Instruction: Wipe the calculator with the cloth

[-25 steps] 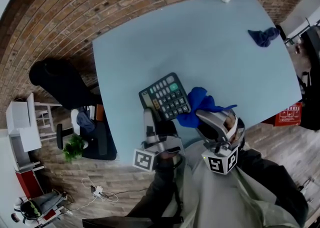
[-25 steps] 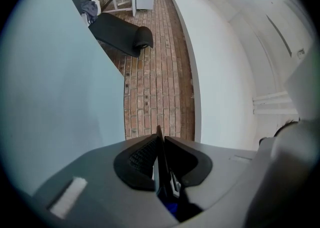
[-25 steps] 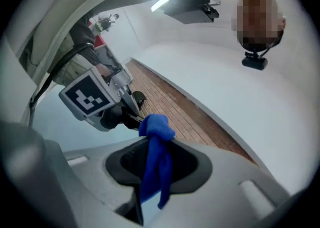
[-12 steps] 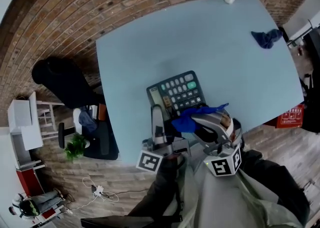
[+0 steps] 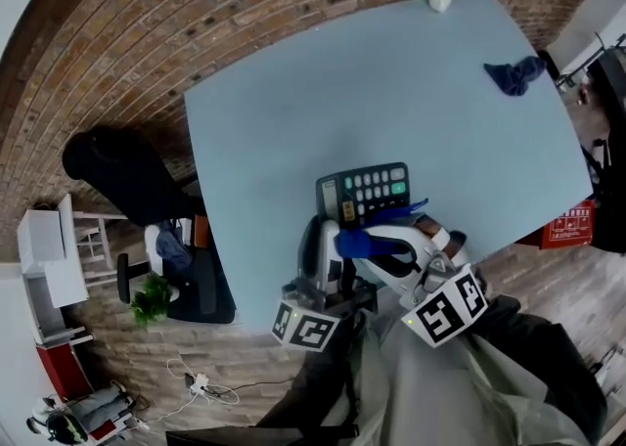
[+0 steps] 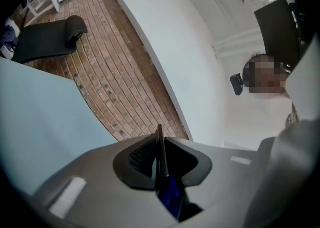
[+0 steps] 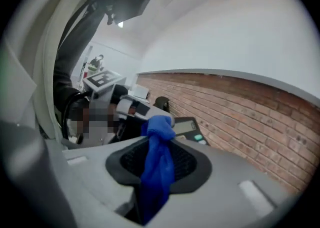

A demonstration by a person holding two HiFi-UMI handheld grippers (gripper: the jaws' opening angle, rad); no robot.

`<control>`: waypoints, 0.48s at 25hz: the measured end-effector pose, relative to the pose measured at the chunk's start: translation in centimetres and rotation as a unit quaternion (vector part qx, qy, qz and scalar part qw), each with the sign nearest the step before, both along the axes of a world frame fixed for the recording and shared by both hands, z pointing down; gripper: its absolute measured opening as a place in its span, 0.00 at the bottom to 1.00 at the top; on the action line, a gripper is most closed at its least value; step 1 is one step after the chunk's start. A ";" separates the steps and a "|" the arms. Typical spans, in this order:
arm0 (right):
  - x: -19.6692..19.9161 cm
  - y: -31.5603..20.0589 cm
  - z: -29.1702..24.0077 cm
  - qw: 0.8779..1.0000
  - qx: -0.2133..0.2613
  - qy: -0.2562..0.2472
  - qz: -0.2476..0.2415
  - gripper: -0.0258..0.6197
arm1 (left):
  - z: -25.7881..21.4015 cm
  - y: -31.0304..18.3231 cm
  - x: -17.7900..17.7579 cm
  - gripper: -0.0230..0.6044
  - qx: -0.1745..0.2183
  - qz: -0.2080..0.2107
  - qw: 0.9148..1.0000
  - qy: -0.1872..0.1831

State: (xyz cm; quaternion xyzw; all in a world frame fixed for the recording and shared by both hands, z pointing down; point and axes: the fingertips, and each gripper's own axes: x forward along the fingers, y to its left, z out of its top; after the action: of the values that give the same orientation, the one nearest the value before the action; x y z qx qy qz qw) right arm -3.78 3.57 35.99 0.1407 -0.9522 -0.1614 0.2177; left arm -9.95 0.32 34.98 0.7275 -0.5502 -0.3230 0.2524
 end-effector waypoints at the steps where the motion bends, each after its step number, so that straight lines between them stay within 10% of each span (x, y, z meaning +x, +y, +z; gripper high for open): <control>1: 0.7 -0.9 -0.1 1.000 0.001 -0.004 0.014 0.20 | -0.1 0.1 0.2 0.12 0.002 0.004 1.000 -0.006; 8: 1.9 -4.5 -2.3 0.996 -0.023 -0.028 0.079 0.20 | -1.4 -0.1 2.7 0.12 0.017 0.023 0.995 -0.096; 12: 2.3 -5.3 -2.6 0.998 0.006 -0.006 0.069 0.20 | -0.7 0.3 2.8 0.12 0.009 0.040 0.997 -0.070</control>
State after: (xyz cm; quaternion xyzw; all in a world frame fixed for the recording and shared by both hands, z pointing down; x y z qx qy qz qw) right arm -1.46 -1.73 33.42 0.2085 -0.9406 -0.1507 0.2216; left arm -7.18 0.60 34.26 0.7717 -0.5345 -0.2658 0.2196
